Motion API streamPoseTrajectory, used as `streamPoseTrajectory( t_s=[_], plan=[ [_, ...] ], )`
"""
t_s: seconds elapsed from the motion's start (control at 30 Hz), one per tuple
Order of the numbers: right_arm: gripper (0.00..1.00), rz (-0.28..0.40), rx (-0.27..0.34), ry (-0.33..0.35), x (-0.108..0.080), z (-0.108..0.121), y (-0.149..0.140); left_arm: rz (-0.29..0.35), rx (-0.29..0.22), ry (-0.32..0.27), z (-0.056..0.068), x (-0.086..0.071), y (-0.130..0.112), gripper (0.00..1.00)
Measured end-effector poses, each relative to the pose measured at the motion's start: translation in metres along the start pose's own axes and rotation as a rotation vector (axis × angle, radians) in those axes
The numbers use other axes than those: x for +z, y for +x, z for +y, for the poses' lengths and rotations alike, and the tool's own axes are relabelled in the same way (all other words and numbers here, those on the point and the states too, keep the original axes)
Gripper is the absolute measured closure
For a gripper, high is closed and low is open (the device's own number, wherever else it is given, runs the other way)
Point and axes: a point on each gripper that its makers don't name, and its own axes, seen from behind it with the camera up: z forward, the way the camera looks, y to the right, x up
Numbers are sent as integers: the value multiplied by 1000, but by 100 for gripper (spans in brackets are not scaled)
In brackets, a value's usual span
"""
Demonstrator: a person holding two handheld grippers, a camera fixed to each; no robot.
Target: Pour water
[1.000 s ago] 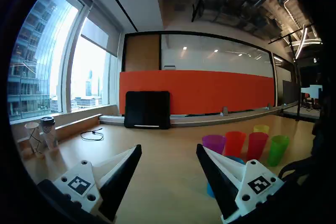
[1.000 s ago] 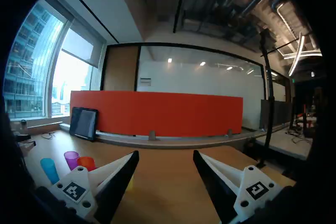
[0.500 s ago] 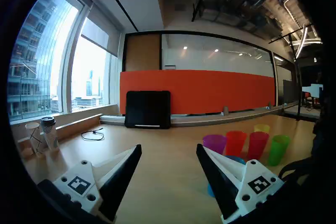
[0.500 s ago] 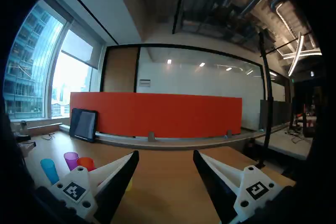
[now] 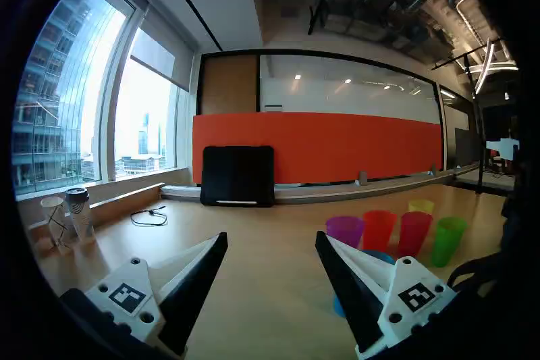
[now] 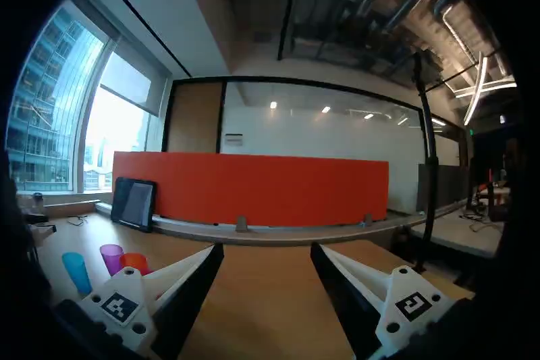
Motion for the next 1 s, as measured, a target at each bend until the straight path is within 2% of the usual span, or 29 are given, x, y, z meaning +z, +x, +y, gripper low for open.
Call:
streamPoseTrajectory(
  t_s=[0.37, 0.57, 1.0],
  plan=[
    [0, 29, 26, 13, 5, 4, -13, 0, 0, 0, -1, -1, 0, 3],
    [0, 4, 42, 6, 4, 8, -34, 0, 0, 0, -2, 0, 0, 3],
    [0, -47, 18, 29, -1, -3, -71, 0, 0, 0, -2, 0, 0, 3]
  ],
)
